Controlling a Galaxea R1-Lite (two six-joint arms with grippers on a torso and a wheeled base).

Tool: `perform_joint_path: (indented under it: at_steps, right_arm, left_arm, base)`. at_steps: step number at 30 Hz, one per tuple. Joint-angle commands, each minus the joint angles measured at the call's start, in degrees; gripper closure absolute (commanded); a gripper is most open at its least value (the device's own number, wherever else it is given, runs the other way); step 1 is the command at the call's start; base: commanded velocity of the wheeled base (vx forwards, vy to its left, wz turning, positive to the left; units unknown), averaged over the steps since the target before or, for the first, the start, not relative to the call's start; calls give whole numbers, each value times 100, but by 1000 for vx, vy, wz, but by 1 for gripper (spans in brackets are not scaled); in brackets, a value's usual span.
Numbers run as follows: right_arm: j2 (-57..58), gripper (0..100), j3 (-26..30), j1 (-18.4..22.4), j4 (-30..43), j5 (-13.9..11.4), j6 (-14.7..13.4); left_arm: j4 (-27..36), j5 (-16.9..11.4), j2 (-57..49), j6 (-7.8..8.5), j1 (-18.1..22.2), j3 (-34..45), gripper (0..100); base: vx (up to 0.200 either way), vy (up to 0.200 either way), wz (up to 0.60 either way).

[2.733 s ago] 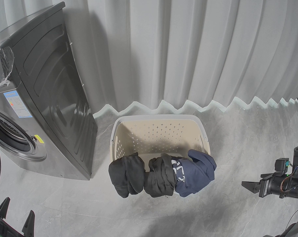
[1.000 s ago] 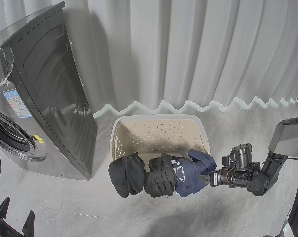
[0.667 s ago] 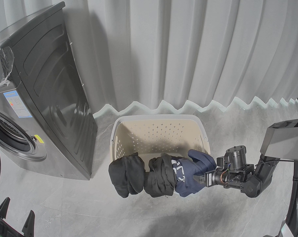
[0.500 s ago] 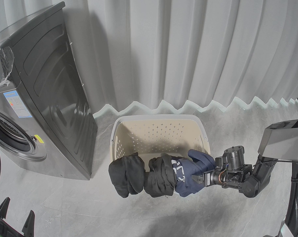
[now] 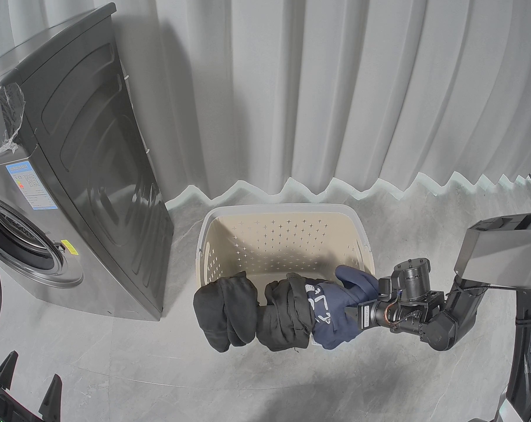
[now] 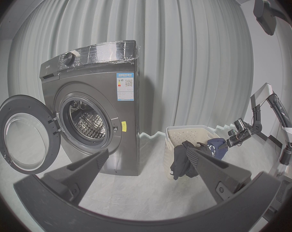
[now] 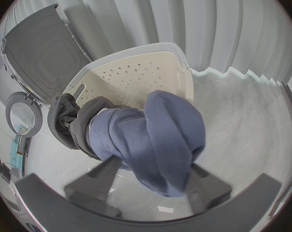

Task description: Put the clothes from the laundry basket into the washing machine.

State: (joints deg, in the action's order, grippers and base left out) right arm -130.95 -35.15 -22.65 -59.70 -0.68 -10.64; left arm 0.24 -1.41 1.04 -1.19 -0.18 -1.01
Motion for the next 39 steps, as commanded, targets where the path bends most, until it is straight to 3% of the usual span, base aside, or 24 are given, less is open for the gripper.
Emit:
perform_joint_path:
  at_steps: [1,12,20,33,34,36,39]
  right_arm:
    - [17,100,17,-20,-7,-2,1]
    - [544,100,482,-231,-156,-20,-34]
    - [1151,100,1300,-547,-780,-11,-87]
    - [1089,100,1502,-565,-798,7,-131]
    - [1028,0,1511,-547,-807,7,-131]
    - [905,0,1484,-521,-824,24,-131]
    - [711,0,1432,-486,-921,244,-131]
  left_arm:
    - [2,1,-95,-4,1,84,0]
    - [2,1,-95,-4,1,84,0]
    - [2,1,-95,-4,1,92,0]
    - [2,1,-95,-4,1,92,0]
    - [2,1,-95,-4,1,84,0]
    - [2,1,-95,-4,1,84,0]
    - [2,1,-95,-4,1,84,0]
  base:
    - [0,0,0]
    - [0,0,0]
    - [0,0,0]
    - [0,0,0]
    - [0,0,0]
    - [0,0,0]
    - [0,0,0]
